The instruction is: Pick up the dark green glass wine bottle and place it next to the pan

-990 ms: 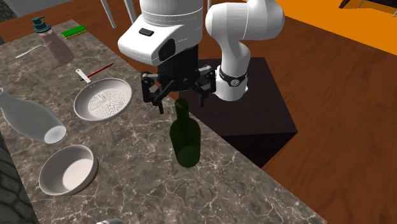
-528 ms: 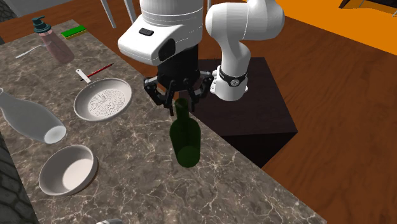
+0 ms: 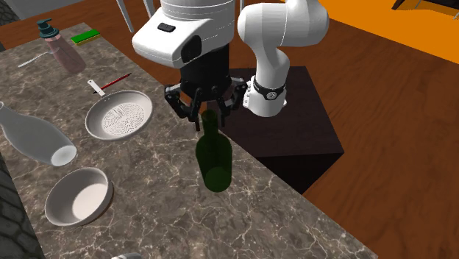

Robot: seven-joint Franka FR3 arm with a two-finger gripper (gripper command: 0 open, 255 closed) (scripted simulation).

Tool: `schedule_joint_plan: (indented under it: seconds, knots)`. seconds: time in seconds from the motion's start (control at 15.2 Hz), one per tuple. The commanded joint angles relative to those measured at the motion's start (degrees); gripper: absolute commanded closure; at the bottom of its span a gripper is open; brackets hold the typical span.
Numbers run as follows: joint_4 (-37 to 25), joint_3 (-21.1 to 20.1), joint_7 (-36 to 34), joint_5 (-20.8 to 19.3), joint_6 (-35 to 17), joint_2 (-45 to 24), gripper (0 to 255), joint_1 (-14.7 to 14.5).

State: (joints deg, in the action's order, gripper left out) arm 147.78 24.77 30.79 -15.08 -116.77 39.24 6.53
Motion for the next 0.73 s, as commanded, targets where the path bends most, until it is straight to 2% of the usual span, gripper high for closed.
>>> schedule_joint_plan:
  seconds: [0.0,0.66]
  knots:
    - [-1.13,-0.37,0.02,0.22,1.58,0.46,255,-0.03]
    - [-8.20,-2.11,0.12,1.61,9.44,1.25,255,-0.61]
